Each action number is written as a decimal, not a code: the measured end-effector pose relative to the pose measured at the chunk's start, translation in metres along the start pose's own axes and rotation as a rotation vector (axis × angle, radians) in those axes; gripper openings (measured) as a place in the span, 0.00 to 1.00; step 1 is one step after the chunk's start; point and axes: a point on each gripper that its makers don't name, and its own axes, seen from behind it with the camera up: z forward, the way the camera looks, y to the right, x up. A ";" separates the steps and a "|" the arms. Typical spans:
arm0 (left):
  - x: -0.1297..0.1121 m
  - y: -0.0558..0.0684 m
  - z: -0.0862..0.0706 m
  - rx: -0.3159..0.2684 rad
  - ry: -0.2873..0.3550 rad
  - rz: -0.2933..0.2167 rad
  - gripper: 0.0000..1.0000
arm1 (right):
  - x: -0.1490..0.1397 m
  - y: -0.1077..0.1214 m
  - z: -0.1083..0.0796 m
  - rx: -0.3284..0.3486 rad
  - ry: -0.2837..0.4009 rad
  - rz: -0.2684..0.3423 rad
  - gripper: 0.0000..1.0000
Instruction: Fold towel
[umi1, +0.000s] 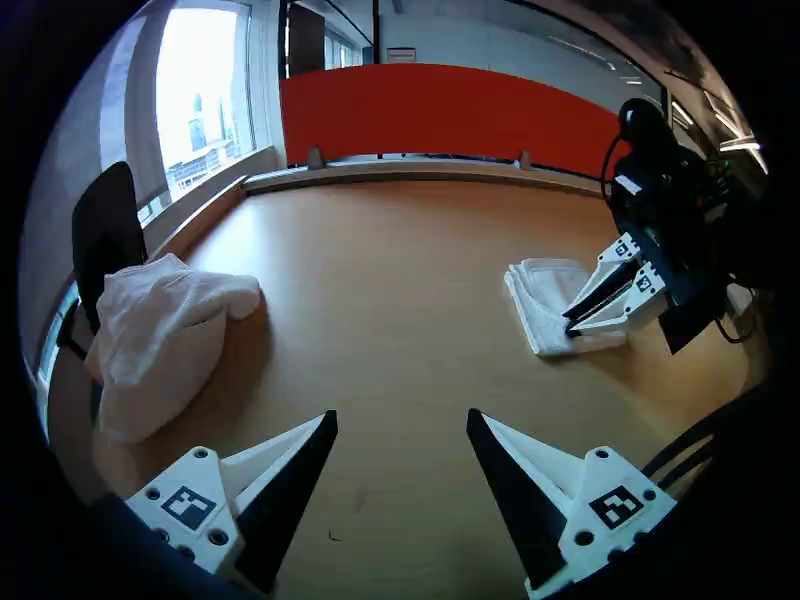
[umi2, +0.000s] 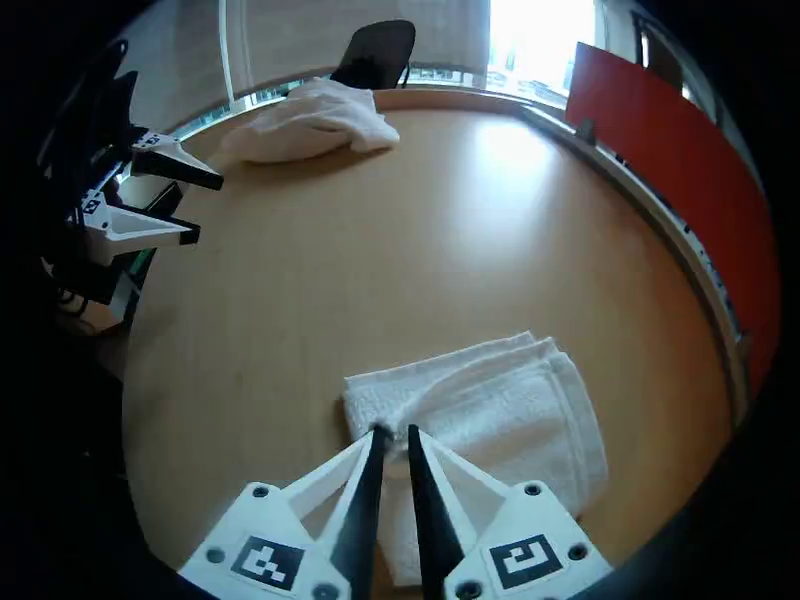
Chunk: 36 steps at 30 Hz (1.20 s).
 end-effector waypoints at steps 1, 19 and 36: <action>0.000 -0.001 0.000 0.002 0.000 -0.001 0.96 | 0.001 0.000 -0.001 -0.001 0.003 0.001 0.32; 0.005 -0.006 0.002 0.010 0.003 -0.017 0.96 | -0.012 0.005 -0.022 -0.071 0.029 0.057 0.69; 0.007 -0.007 0.003 0.005 0.003 -0.003 0.96 | -0.056 0.006 -0.049 -0.142 -0.002 0.142 0.69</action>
